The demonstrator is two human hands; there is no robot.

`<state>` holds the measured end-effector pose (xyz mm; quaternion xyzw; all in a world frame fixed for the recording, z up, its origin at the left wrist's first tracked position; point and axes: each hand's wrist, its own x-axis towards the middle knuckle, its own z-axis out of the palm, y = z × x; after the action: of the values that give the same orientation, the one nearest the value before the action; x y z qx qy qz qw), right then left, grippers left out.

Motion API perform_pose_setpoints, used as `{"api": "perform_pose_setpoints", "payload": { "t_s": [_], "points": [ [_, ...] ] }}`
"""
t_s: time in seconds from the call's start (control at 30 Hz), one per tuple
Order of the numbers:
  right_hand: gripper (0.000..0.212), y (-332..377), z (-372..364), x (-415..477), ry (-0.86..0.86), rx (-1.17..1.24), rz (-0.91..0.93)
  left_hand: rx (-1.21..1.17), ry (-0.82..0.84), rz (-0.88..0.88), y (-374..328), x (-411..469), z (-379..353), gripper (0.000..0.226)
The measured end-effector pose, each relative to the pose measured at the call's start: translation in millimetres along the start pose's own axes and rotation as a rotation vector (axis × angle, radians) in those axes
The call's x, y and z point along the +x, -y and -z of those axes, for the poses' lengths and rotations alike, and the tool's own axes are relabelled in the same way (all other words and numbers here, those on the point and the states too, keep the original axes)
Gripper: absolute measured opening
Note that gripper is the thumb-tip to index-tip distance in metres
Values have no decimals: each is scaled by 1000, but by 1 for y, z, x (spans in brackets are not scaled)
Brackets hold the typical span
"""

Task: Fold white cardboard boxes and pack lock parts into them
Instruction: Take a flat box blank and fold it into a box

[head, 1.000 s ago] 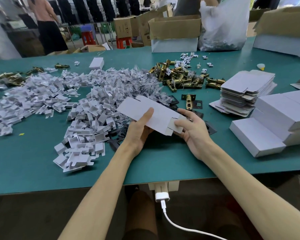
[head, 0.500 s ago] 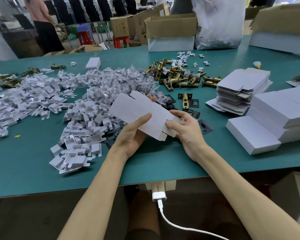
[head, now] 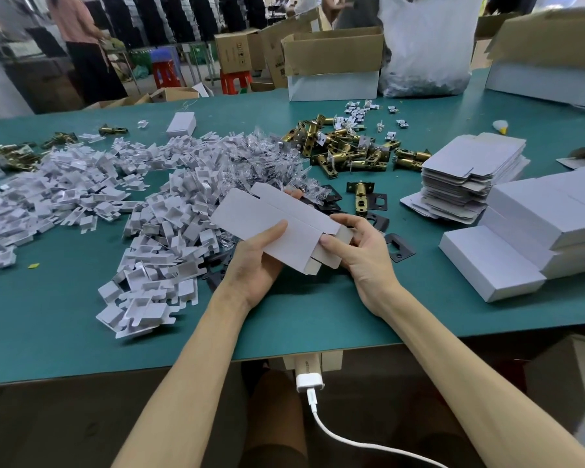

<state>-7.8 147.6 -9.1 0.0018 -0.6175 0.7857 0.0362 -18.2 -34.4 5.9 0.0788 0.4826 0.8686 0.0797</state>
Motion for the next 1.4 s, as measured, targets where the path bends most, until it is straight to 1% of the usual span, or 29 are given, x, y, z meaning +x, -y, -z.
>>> {"api": "perform_pose_setpoints", "payload": {
  "t_s": [0.17,0.23,0.33,0.4,0.53,0.63,0.77,0.9,1.0,1.13,1.2,1.3,1.33,1.4],
  "points": [
    [34,3,-1,-2,2,-9,-8,72,79,41,-1,-3,-4,46],
    [31,3,0,-2,25,-10,-14,61,51,29,0,-3,-4,47],
    [37,3,1,-2,55,-21,-21,-2,-36,9,-1,0,-1,48],
    [39,3,1,-2,78,-48,-7,-53,-56,12,-1,1,0,48],
    [40,-1,-1,-2,90,-133,42,-27,5,8,-1,0,-1,45],
    [38,-1,-1,-1,80,-110,36,7,53,4,-3,-3,-1,44],
    [34,0,0,-1,69,-77,41,45,58,-3,-5,-5,-2,48],
    [31,1,-2,-3,47,-54,35,81,67,16,-1,-5,-2,48],
    [33,1,-4,-4,46,-79,46,85,15,17,-1,-5,-3,46],
    [36,4,-7,-7,102,-138,78,30,-68,26,-4,-5,-7,43],
    [41,5,-8,-8,146,-155,80,-9,-84,17,-5,-5,-7,58],
    [40,7,-7,-9,196,-205,85,-78,-133,8,-5,-4,-8,88],
    [41,7,-7,-9,212,-211,84,-85,-153,2,-4,-3,-8,95],
    [45,8,-7,-9,243,-221,84,-82,-186,-19,-3,-3,-8,102]
  ]
}}
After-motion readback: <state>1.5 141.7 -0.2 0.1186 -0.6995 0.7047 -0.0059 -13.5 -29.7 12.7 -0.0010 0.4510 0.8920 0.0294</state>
